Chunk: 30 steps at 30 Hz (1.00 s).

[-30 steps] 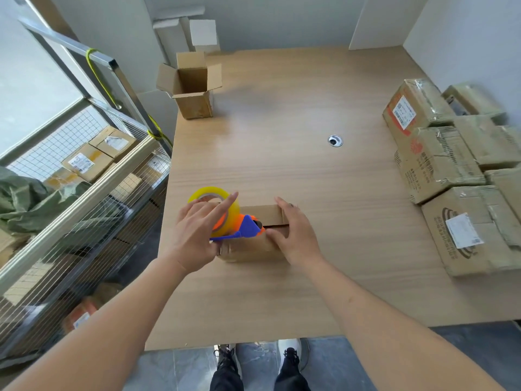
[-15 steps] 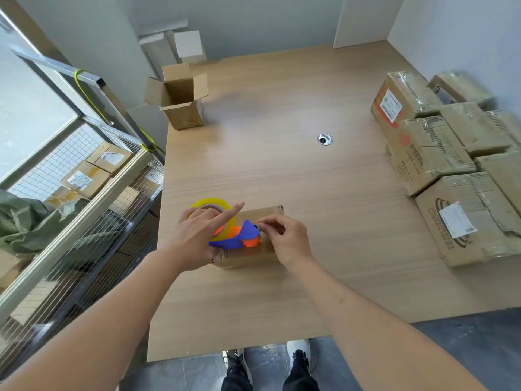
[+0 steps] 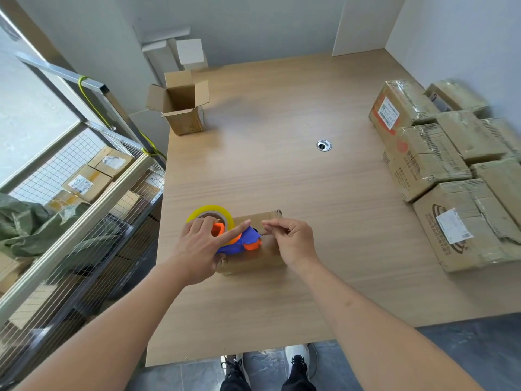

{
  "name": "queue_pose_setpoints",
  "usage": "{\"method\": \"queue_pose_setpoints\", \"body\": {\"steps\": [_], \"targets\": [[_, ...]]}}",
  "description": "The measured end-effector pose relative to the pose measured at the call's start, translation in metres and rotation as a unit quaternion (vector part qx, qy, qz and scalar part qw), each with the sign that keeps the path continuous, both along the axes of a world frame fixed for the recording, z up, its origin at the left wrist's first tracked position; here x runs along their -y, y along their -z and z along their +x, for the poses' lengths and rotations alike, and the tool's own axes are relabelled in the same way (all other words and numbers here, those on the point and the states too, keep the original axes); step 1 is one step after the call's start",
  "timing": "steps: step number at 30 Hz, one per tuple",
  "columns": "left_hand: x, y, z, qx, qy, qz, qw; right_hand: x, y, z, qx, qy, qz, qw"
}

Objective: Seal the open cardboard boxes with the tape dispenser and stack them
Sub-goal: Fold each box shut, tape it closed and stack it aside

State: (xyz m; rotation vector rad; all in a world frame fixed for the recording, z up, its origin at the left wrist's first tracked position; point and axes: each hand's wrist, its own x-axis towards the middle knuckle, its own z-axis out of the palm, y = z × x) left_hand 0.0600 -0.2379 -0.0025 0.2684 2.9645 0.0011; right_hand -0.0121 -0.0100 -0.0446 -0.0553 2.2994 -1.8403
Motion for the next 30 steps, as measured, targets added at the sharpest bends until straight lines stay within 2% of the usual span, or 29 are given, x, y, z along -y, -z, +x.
{"method": "queue_pose_setpoints", "body": {"steps": [5,13,19,30], "targets": [[0.003,0.001,-0.001,0.017,0.002,0.008,1.0,-0.019,0.001,0.004,-0.002,0.056,0.022,0.998],[0.006,0.002,-0.003,0.026,-0.008,0.025,0.999,-0.062,-0.005,-0.011,0.071,0.09,0.009,0.993],[-0.002,0.003,-0.006,0.033,0.0,0.023,0.999,-0.073,-0.001,-0.022,0.147,0.068,0.028,0.986],[-0.003,0.001,-0.005,0.026,0.002,0.012,1.0,-0.052,0.04,-0.036,0.208,0.061,0.063,0.974]]}}
